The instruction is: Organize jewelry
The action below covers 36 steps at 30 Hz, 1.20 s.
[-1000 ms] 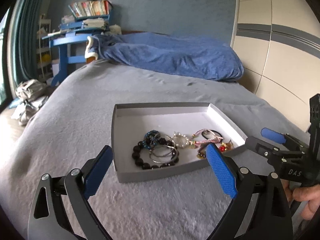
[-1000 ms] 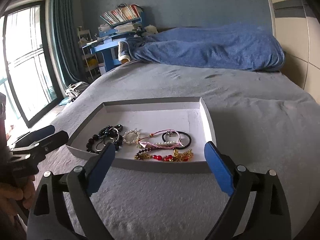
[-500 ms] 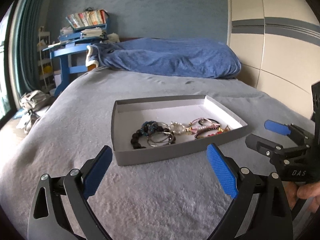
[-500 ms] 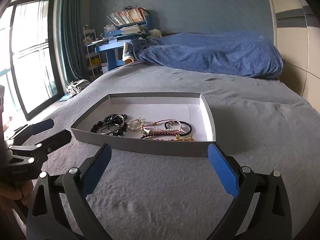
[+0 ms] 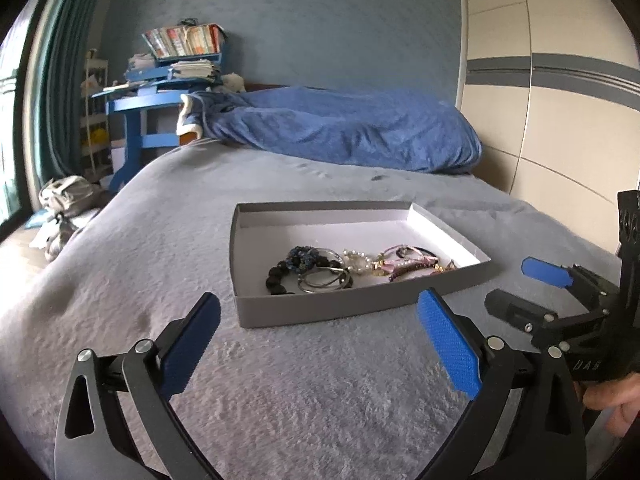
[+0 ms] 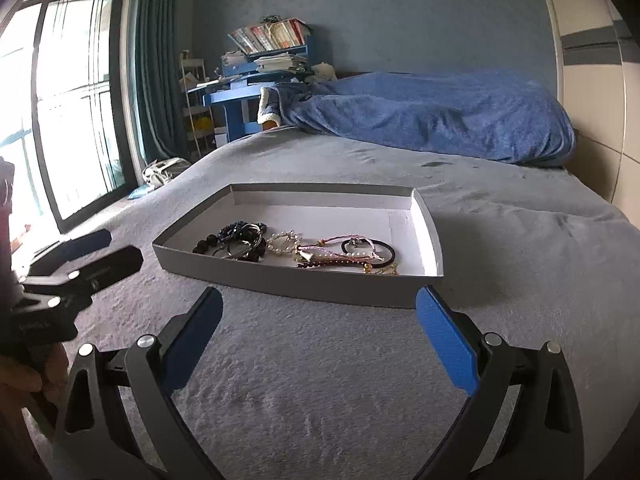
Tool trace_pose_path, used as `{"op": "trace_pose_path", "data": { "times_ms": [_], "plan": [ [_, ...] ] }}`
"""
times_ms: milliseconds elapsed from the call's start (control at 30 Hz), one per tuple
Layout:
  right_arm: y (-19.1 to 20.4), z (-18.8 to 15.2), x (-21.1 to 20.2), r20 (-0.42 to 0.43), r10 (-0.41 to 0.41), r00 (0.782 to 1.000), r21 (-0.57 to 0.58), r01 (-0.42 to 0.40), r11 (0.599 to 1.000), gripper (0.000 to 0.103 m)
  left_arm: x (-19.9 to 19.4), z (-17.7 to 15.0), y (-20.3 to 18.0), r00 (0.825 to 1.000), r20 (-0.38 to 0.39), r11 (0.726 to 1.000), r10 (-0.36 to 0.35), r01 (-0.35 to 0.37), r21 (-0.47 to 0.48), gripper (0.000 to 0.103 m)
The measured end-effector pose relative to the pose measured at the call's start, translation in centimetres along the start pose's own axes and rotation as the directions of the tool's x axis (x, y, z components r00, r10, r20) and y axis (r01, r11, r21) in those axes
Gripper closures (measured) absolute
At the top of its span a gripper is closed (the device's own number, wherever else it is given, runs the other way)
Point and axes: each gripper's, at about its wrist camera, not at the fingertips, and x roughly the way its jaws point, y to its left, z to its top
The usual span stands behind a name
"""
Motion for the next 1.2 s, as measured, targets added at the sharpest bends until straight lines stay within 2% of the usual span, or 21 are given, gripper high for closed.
{"op": "trace_pose_path", "data": {
  "times_ms": [1200],
  "plan": [
    [0.12,-0.01,0.06,0.003,0.005,1.000,0.002,-0.005,1.000,0.006,0.43,-0.08,-0.29,1.000,-0.022,1.000,0.015,-0.014,0.024,0.005]
  ]
}}
